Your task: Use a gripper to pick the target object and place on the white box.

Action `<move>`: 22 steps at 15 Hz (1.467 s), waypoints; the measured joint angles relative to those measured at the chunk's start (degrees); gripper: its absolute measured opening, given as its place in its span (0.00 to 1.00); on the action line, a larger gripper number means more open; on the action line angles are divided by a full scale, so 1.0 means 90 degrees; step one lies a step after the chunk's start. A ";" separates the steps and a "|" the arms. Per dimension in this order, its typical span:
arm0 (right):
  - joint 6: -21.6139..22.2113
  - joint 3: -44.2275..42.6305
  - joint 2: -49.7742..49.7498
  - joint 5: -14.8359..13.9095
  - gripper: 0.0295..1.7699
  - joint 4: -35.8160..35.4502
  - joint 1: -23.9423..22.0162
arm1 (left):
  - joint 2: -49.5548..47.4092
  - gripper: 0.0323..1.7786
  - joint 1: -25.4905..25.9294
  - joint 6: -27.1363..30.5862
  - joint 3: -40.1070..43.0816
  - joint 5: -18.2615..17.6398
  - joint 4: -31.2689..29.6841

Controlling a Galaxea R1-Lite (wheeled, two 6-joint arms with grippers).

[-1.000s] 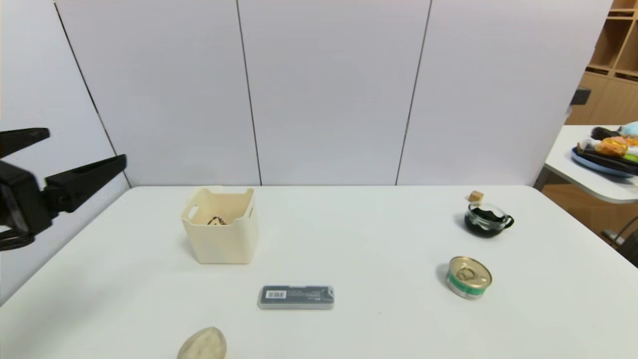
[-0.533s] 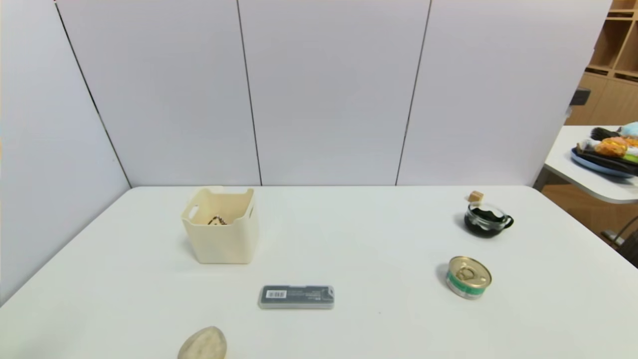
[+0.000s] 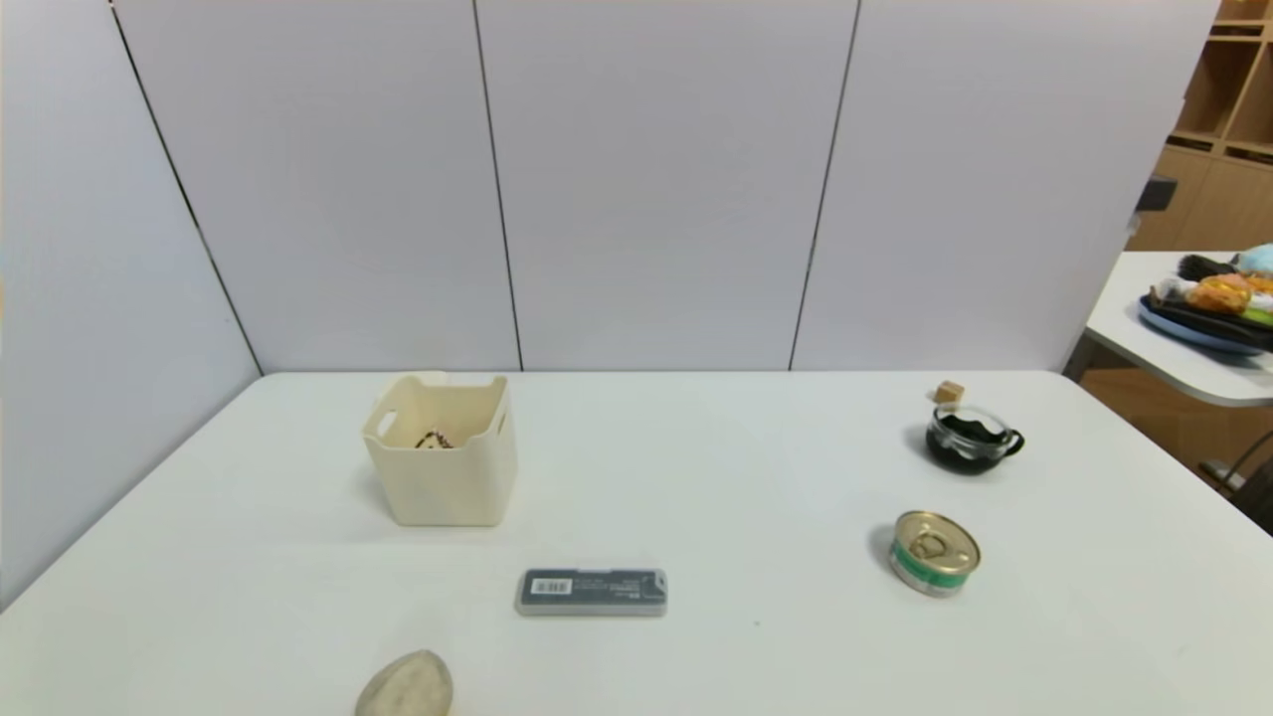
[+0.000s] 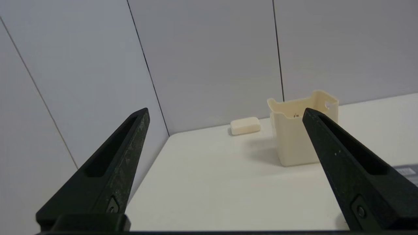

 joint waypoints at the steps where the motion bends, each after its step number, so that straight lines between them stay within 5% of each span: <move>1: 0.0003 0.0000 0.0000 0.0000 0.96 0.0001 0.0000 | -0.0184 0.95 -0.0004 -0.0016 0.0303 0.0000 0.0033; 7: 0.0003 0.0000 0.0000 0.0000 0.96 -0.0003 0.0000 | -0.0569 0.95 -0.0016 -0.0359 0.0940 -0.0356 0.1827; 13: 0.0003 0.0000 0.0000 0.0003 0.96 0.0001 0.0000 | -0.0587 0.95 -0.0016 -0.1289 0.0952 -0.0145 0.1923; 22: 0.0005 0.0000 0.0000 0.0000 0.96 -0.0003 0.0000 | -0.0589 0.95 -0.0016 -0.1376 0.0952 -0.0012 0.1919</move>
